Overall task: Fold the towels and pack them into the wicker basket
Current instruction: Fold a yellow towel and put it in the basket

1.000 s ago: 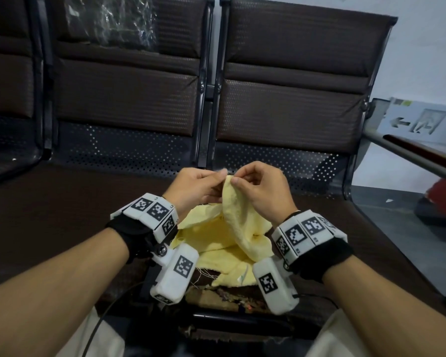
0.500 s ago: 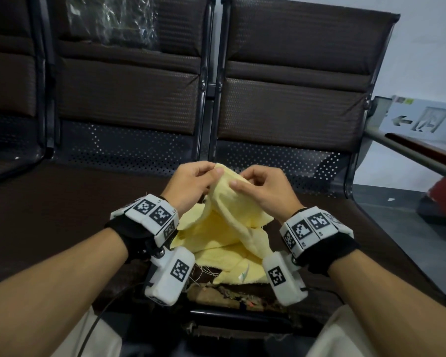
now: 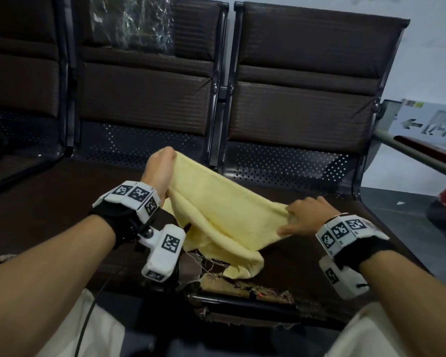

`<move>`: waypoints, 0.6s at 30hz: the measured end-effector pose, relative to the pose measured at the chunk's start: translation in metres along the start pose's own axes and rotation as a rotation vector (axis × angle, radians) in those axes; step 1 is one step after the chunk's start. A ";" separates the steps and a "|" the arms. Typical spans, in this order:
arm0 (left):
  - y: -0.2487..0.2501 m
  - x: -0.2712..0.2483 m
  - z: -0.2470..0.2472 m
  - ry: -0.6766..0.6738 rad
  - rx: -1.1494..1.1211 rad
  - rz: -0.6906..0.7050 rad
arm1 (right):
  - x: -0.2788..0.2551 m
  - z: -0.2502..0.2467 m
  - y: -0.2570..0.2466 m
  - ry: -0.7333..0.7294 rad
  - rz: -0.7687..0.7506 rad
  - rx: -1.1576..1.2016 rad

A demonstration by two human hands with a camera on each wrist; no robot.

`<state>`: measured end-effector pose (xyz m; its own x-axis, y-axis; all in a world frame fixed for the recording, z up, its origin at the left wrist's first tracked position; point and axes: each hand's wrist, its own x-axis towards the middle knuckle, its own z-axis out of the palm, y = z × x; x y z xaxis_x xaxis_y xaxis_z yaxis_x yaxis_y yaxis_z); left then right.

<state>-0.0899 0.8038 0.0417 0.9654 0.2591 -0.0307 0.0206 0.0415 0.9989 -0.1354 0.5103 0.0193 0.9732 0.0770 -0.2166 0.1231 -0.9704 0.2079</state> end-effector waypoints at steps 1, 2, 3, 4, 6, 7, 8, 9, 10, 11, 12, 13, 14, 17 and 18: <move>0.000 0.001 -0.003 0.010 0.070 0.024 | -0.002 0.001 0.003 -0.024 0.040 0.055; 0.000 0.001 -0.006 0.015 0.127 0.048 | -0.004 0.001 0.007 -0.016 0.070 0.152; -0.001 0.001 -0.008 0.023 0.176 0.065 | -0.006 0.000 0.010 0.026 0.086 0.268; -0.001 0.002 -0.010 0.036 0.218 0.078 | -0.009 -0.001 0.013 0.089 0.098 0.386; -0.003 0.003 -0.014 0.060 0.290 0.099 | -0.016 -0.003 0.018 0.209 0.129 0.574; -0.003 0.003 -0.015 0.058 0.318 0.110 | -0.019 -0.004 0.019 0.241 0.146 0.620; -0.004 0.002 -0.017 0.049 0.343 0.120 | -0.022 -0.005 0.019 0.249 0.161 0.621; -0.005 0.001 -0.017 0.040 0.369 0.129 | -0.024 -0.006 0.019 0.242 0.166 0.592; -0.007 0.000 -0.017 0.037 0.398 0.136 | -0.026 -0.007 0.019 0.228 0.160 0.548; -0.008 -0.002 -0.017 0.039 0.428 0.144 | -0.027 -0.007 0.018 0.230 0.140 0.505; -0.008 -0.004 -0.016 0.046 0.453 0.151 | -0.028 -0.008 0.016 0.255 0.111 0.467; -0.008 -0.006 -0.016 0.059 0.471 0.158 | -0.030 -0.008 0.013 0.303 0.072 0.421; -0.008 -0.007 -0.017 0.073 0.485 0.162 | -0.031 -0.010 0.011 0.363 0.023 0.362; -0.007 -0.008 -0.019 0.093 0.520 0.174 | -0.034 -0.013 0.003 0.423 -0.096 0.217; -0.007 -0.007 -0.019 0.099 0.536 0.181 | -0.033 -0.012 0.002 0.393 -0.099 0.212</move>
<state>-0.1020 0.8205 0.0343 0.9375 0.3066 0.1648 0.0113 -0.5001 0.8659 -0.1655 0.5086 0.0381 0.9637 0.2131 0.1610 0.2166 -0.9763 -0.0042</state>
